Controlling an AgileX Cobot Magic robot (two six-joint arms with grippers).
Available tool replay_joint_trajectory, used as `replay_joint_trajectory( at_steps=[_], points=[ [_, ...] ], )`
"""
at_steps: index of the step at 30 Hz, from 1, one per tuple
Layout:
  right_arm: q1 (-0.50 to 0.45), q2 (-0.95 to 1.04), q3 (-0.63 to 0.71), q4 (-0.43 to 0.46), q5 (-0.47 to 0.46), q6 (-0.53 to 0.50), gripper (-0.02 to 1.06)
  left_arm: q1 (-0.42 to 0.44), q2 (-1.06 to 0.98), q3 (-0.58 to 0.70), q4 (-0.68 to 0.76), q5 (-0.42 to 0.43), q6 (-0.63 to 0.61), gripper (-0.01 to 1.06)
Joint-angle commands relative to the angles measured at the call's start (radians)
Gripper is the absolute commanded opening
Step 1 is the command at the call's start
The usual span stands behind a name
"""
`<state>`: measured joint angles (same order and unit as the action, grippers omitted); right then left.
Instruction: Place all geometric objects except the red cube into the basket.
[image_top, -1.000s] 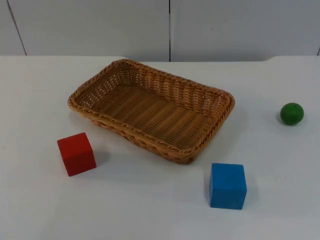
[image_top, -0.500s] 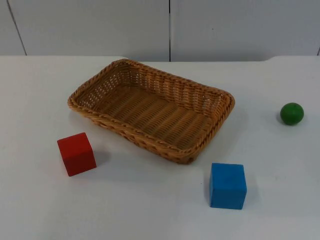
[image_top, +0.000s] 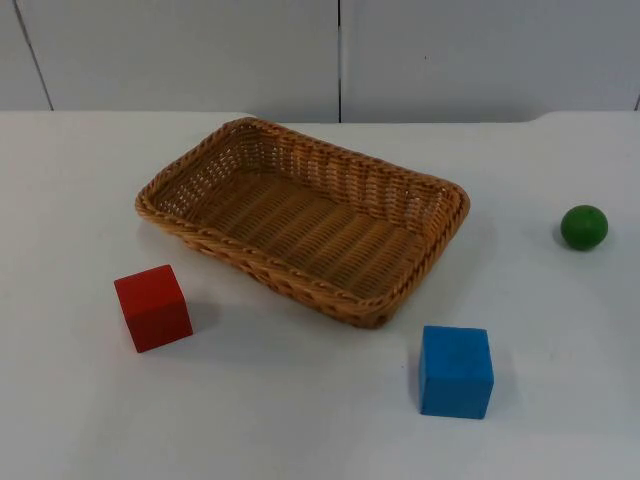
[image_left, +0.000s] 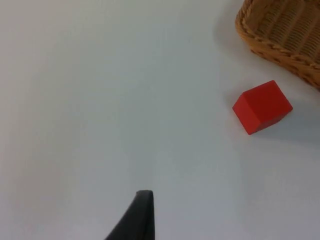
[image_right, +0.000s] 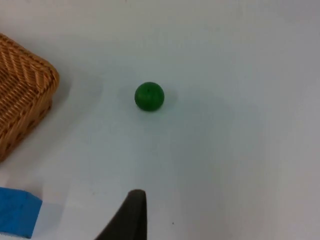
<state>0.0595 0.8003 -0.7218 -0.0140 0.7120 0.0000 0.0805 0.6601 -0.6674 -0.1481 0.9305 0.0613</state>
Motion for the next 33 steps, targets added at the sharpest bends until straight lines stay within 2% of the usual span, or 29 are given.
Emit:
replay_joint_trajectory(
  at_steps=[1, 4, 12, 14, 17, 18, 20, 22, 23, 24, 26, 27, 30, 33],
  points=[
    [-0.006, 0.024, -0.004, -0.005, -0.028, -0.011, 1.05, 0.003, 0.022, -0.007, -0.039, -0.018, 0.027, 1.05],
    [-0.006, 0.049, -0.004, -0.005, -0.03, -0.011, 1.05, 0.003, 0.06, -0.007, -0.082, -0.023, 0.05, 1.05],
    [-0.006, 0.068, -0.004, -0.01, -0.05, -0.011, 1.05, -0.023, 0.238, -0.029, -0.335, -0.003, 0.293, 1.03],
    [-0.006, 0.068, -0.004, -0.01, -0.06, -0.011, 1.05, -0.082, 0.298, -0.059, -0.383, -0.001, 0.344, 0.99],
    [-0.006, 0.068, -0.004, -0.01, -0.072, -0.011, 1.05, -0.221, 0.403, -0.119, -0.387, -0.013, 0.334, 0.92],
    [-0.006, 0.068, -0.004, -0.01, -0.072, -0.011, 1.05, -0.221, 0.403, -0.119, -0.387, -0.013, 0.334, 0.92],
    [-0.006, 0.068, -0.004, -0.01, -0.074, -0.011, 1.05, -0.336, 0.489, -0.162, -0.351, -0.039, 0.287, 0.92],
    [-0.006, 0.068, -0.004, -0.01, -0.074, -0.011, 1.05, -0.478, 0.574, -0.205, -0.255, -0.072, 0.181, 0.92],
    [-0.006, 0.068, -0.004, -0.01, -0.074, -0.011, 1.05, -0.478, 0.574, -0.205, -0.255, -0.072, 0.181, 0.92],
    [-0.006, 0.068, -0.004, -0.01, -0.074, -0.011, 1.05, -0.574, 0.647, -0.24, -0.146, -0.092, 0.07, 0.92],
    [-0.006, 0.068, -0.004, -0.01, -0.074, -0.011, 1.05, -0.703, 0.737, -0.284, -0.013, -0.112, -0.055, 0.92],
    [-0.006, 0.068, -0.004, -0.01, -0.074, -0.011, 1.05, -0.703, 0.737, -0.284, -0.013, -0.112, -0.055, 0.92],
    [-0.006, 0.068, -0.004, -0.01, -0.074, -0.011, 1.05, -0.849, 0.899, -0.368, 0.063, -0.123, -0.151, 0.92],
    [-0.006, 0.068, -0.004, -0.01, -0.074, -0.011, 1.05, -0.889, 0.987, -0.413, 0.055, -0.153, -0.172, 0.92]
  ],
)
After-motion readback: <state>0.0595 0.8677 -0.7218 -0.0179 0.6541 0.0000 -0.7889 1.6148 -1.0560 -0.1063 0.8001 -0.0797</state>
